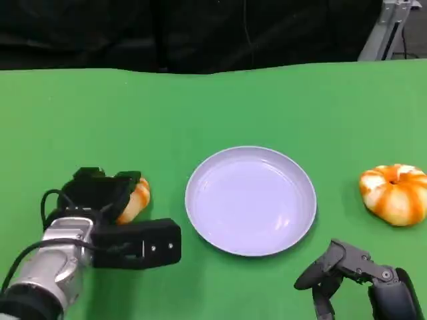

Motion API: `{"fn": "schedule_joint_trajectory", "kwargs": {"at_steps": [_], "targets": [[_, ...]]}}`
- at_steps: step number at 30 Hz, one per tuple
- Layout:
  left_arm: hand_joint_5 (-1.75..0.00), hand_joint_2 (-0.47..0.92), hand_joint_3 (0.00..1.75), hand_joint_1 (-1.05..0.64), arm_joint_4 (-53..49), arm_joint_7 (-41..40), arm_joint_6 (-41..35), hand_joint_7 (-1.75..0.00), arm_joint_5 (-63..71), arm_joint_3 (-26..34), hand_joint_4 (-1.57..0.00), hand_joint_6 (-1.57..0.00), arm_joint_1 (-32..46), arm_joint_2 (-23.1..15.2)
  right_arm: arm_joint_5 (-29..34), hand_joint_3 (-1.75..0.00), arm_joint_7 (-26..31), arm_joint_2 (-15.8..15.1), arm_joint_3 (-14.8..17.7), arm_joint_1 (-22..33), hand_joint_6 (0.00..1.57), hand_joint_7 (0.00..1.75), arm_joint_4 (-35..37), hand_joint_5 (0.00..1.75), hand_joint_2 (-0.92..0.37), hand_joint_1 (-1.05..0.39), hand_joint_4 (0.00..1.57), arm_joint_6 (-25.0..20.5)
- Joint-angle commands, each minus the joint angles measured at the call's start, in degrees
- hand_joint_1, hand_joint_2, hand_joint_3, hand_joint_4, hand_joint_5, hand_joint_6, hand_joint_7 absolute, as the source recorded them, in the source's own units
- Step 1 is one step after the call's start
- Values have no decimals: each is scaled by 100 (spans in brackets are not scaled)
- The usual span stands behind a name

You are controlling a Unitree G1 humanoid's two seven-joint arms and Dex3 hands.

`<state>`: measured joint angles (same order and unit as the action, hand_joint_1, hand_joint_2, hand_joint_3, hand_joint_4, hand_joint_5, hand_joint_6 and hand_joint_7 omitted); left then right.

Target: Grasp the bread from the table and place it into the plate.

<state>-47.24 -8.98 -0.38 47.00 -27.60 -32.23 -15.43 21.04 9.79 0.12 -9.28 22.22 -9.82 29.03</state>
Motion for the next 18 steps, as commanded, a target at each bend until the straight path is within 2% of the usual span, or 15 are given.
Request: {"fn": "schedule_joint_trajectory", "kwargs": {"at_steps": [1,2,3,4,6,8,9,10,11,13,15,16,18], "targets": [[-28,92,11,-23,-608,-765,650,-8,-172,7,-85,-78,-133,-11,-40,-138,42,-47,44,42,84,124,-36,157,-27,9,78,12],[-90,92,12,-20,-730,-1209,992,-22,-199,25,-89,-98,-123,-31,-32,-138,44,-49,44,48,84,124,-40,157,-27,9,78,12],[-140,91,19,-17,-848,-1543,1252,-40,-219,30,-88,-107,-128,-44,-27,-138,45,-50,44,52,84,124,-43,157,-27,8,78,11],[-157,91,22,-16,-960,-1765,1427,-47,-234,21,-88,-110,-147,-49,-24,-138,45,-50,44,55,83,124,-45,157,-27,8,79,9],[-170,90,24,-16,-1146,-1932,1573,-53,-246,-16,-87,-112,-211,-41,-23,-138,43,-49,44,55,83,124,-47,157,-27,8,79,7],[-174,90,25,-16,-1275,-2022,1657,-55,-252,-42,-87,-112,-259,-32,-22,-137,43,-49,44,56,83,124,-47,157,-28,8,79,7],[-174,90,25,-16,-1216,-2322,1777,-56,-267,4,-87,-112,-212,-51,-24,-137,48,-40,43,50,84,124,-44,158,-28,8,79,1],[-174,75,56,-15,-1174,-2551,1868,-94,-278,36,-87,-102,-177,-66,-25,-138,52,-34,42,46,84,124,-41,157,-28,8,78,-3],[-175,63,80,-15,-1155,-2715,1934,-113,-285,54,-87,-95,-157,-75,-26,-138,54,-29,41,43,84,124,-39,157,-27,9,78,-6],[-175,50,103,-14,-1136,-3008,2076,-131,-267,53,-87,-89,-135,-98,-35,-138,52,-33,44,38,84,124,-26,157,-28,9,78,2],[-175,46,109,-13,-1125,-3241,2152,-135,-230,32,-88,-88,-126,-112,-44,-137,50,-33,43,39,84,124,-20,157,-28,9,78,4],[-175,44,112,-13,-1099,-3407,2196,-147,-195,17,-89,-85,-118,-122,-44,-137,50,-31,42,42,84,124,-20,157,-28,9,78,1],[-175,41,114,-13,-1087,-3614,2254,-158,-155,-10,-90,-81,-116,-133,-43,-137,50,-30,40,45,84,124,-21,157,-29,9,78,-1]]}}
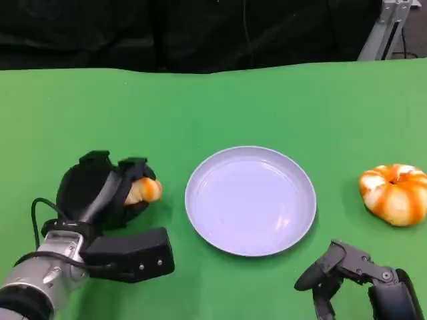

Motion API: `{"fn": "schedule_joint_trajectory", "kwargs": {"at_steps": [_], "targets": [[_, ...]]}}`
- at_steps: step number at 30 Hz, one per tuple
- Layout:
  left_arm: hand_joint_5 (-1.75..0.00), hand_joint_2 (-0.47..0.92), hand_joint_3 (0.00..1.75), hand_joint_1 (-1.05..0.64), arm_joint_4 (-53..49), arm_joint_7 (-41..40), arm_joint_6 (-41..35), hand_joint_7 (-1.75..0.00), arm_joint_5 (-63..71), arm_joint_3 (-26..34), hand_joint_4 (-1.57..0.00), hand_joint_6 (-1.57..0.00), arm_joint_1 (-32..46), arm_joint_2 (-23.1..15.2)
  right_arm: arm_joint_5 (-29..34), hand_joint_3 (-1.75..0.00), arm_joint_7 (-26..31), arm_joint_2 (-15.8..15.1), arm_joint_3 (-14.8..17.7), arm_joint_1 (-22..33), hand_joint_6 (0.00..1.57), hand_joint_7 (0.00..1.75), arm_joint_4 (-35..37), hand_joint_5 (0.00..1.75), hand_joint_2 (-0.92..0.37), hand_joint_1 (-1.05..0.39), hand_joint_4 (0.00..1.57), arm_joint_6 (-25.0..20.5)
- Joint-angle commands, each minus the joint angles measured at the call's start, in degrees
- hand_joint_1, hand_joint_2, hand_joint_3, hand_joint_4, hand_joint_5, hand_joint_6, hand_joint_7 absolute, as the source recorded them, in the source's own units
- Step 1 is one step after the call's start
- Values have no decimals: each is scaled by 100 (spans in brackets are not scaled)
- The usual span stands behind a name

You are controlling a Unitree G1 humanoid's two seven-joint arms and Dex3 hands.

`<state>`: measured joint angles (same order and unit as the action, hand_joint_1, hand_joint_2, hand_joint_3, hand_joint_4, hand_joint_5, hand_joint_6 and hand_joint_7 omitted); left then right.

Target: Grasp the bread from the table and place it into the plate.

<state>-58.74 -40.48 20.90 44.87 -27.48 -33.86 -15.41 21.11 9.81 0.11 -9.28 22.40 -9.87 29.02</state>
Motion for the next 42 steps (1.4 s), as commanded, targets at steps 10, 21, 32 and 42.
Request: {"fn": "schedule_joint_trajectory", "kwargs": {"at_steps": [10,21,32,42], "targets": [[-175,36,119,-12,839,-519,348,-164,14,14,-90,-76,57,-59,-101,-136,27,-32,35,15,84,124,10,157,-29,8,78,-3],[-175,28,133,-15,1112,-321,542,-166,103,-134,-92,-77,-168,428,-96,-137,15,-46,26,23,83,124,0,159,-28,8,77,1],[-175,28,124,-16,711,30,487,-168,163,-526,-91,-75,-470,1158,-107,-138,2,-45,22,30,83,124,-18,159,-28,7,77,-19],[-142,66,51,-19,459,932,678,-82,-87,-634,-75,-83,-633,1400,-122,-137,7,-39,14,25,83,124,1,159,-29,8,76,-9]]}}
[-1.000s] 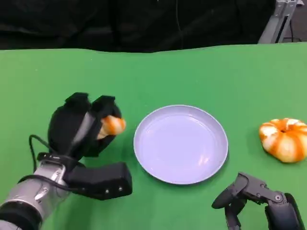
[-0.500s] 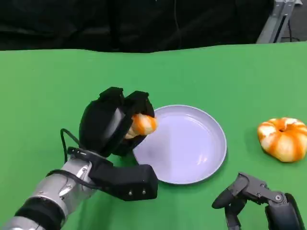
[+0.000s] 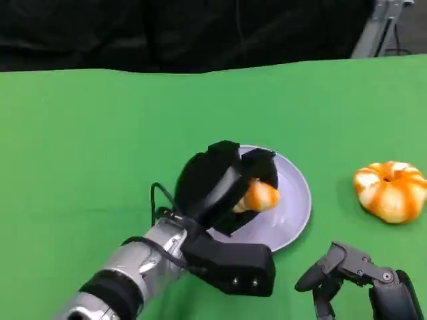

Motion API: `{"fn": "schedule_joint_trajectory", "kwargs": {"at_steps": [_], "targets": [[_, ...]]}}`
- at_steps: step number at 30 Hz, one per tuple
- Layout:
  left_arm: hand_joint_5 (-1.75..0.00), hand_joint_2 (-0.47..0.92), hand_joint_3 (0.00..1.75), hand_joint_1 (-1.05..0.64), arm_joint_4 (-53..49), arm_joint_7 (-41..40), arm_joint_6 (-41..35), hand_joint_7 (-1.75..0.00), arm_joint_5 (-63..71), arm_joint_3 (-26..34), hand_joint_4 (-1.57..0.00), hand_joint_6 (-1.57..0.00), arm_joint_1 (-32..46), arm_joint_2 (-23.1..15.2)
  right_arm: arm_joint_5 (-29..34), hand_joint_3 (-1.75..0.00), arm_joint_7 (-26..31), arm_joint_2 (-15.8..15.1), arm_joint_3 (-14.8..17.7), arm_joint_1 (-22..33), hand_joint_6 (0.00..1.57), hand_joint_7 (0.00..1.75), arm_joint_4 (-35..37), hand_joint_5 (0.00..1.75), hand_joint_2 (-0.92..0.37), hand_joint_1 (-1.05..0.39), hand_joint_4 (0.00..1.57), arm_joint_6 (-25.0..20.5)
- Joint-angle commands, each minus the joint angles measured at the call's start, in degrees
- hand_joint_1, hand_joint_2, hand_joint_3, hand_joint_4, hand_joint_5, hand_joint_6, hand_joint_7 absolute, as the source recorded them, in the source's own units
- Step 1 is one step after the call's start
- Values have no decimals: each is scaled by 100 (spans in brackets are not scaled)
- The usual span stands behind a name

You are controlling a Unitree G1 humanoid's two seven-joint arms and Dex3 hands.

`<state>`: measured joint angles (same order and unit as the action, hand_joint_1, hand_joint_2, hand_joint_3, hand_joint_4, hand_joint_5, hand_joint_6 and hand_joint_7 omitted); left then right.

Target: Grasp the bread from the table and place it into the plate.

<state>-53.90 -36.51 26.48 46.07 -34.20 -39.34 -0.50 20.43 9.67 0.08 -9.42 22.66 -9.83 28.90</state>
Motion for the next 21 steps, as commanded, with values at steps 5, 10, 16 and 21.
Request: {"fn": "schedule_joint_trajectory", "kwargs": {"at_steps": [5,10,16,21], "targets": [[-137,76,33,-20,109,1020,-7,-68,-257,12,-73,-86,-104,-125,-48,-136,23,-43,30,-3,83,124,-7,158,-29,8,77,0],[-46,92,25,-57,613,2355,-615,-13,-167,-101,-12,-27,-100,-238,4,-136,40,-49,33,-4,83,124,-20,159,-29,6,77,-2],[-5,92,42,-84,1198,3329,-1173,-2,-179,-156,0,-6,26,-373,-17,-135,31,-38,32,5,83,124,-25,161,-30,5,77,7],[0,92,48,-93,1476,3739,-1328,-2,-260,-110,0,-5,128,-503,1,-134,50,-58,56,-4,82,123,-5,161,-30,6,77,40]]}}
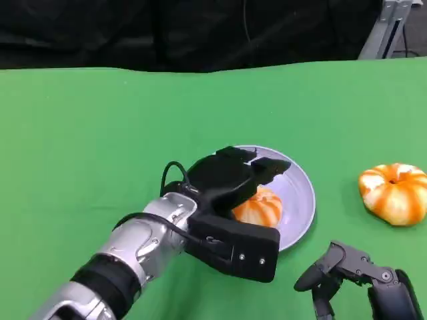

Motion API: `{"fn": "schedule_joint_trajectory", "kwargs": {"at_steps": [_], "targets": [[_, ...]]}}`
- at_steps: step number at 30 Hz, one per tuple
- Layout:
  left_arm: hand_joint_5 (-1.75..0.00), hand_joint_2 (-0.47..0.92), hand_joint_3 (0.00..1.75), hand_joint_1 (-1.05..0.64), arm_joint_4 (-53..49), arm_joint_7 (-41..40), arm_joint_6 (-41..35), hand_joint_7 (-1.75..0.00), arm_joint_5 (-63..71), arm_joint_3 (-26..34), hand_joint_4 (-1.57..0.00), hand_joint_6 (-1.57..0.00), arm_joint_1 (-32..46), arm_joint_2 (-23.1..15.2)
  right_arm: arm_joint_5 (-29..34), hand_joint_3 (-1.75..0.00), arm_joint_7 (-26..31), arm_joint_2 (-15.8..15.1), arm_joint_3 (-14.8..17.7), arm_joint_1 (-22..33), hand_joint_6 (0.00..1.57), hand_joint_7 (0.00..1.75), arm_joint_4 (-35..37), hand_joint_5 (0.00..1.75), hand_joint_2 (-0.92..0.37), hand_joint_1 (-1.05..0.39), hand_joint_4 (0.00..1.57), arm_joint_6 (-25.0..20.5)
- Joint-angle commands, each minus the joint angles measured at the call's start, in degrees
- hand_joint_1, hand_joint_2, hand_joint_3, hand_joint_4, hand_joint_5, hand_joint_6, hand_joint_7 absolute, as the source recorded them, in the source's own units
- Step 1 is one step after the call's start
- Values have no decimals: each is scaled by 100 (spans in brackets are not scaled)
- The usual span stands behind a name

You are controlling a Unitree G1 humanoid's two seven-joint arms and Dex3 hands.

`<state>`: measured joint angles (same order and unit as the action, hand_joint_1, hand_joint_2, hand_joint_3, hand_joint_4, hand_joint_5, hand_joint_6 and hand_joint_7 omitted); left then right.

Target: Grasp the bread from the table and place it into the plate.

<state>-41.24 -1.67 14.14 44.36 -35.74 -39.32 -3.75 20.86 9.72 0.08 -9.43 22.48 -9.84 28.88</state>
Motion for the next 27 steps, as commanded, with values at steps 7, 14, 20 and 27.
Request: {"fn": "schedule_joint_trajectory", "kwargs": {"at_steps": [7,14,20,27], "targets": [[-2,92,46,-89,1059,570,15,-3,-440,384,-3,-6,528,-612,-78,-135,36,-40,56,-6,83,124,16,159,-30,6,77,13],[-10,92,31,-77,2155,991,349,-6,-1433,1087,-14,-16,1222,-1085,-120,-137,20,-37,39,-28,83,125,44,159,-29,6,76,16],[-26,92,19,-68,3127,1325,936,-10,-2727,1937,-33,-28,2265,-1505,-91,-137,33,-48,48,-37,83,125,36,160,-29,6,76,8],[-94,91,2,-33,3524,1226,1575,-33,-3617,2605,-48,-72,3212,-1416,-107,-136,0,-75,36,-23,83,125,31,159,-29,6,77,25]]}}
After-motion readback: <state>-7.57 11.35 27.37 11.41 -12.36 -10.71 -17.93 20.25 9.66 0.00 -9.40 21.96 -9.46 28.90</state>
